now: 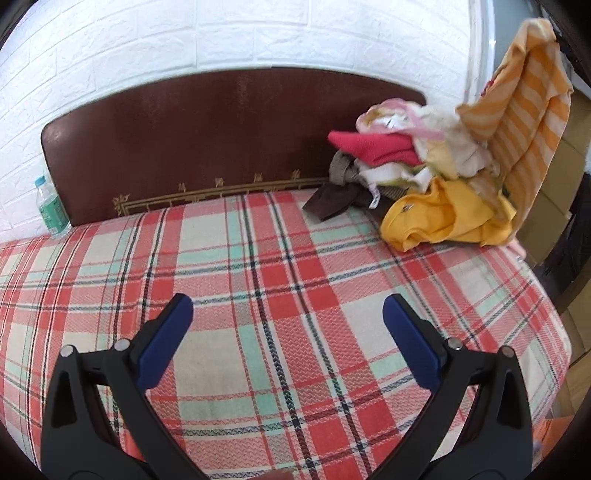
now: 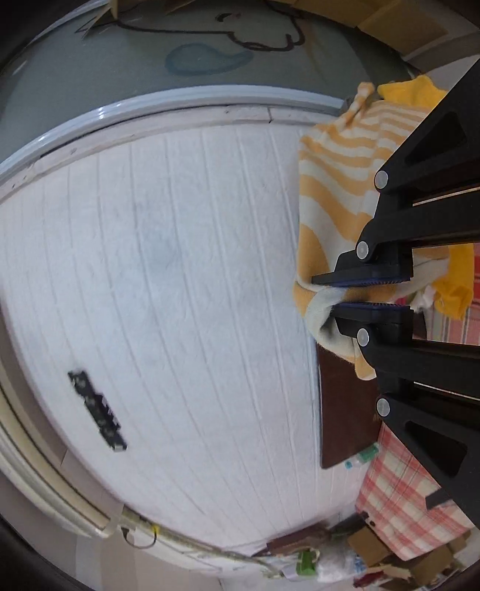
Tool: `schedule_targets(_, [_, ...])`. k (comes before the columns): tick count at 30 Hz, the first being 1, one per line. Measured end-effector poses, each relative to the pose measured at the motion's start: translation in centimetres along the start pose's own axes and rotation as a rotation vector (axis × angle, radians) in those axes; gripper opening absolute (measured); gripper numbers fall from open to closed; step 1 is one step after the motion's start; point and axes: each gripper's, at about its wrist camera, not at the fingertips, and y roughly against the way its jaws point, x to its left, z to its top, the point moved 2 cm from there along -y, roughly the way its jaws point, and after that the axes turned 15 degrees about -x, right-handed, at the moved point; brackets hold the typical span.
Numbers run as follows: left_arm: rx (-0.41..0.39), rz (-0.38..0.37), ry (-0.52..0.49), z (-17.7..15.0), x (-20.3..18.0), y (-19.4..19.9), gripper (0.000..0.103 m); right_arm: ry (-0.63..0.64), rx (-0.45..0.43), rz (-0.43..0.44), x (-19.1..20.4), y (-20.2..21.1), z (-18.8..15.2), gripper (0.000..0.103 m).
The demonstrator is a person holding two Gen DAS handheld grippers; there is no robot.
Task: Fold clothes
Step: 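Grasp the striped garment with the right tool and lift it off the pile, then lower the striped garment onto the open bed with the right tool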
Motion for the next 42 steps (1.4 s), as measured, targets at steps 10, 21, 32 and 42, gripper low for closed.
schedule_targets(10, [-0.092,-0.152,0.023,0.7,4.3,7.3,0.103,0.006,-0.012,0.439,15.3,7.3,1.9,0.006])
schedule_targets(21, [0.008,-0.124,-0.047,-5.9,12.2,13.6,0.103,-0.222,0.532,0.526,21.5,-0.8,-23.5,0.008])
schedule_targets(32, [0.132,-0.238,0.03,-9.8,11.7,11.1,0.103,-0.026,0.86,0.566,26.6,2.5,-39.3,0.017])
schedule_targets(42, [0.224,-0.378,0.078,-11.4,10.0,9.5,0.103,0.067,0.686,0.368,17.3,-1.7,-31.4,0.06])
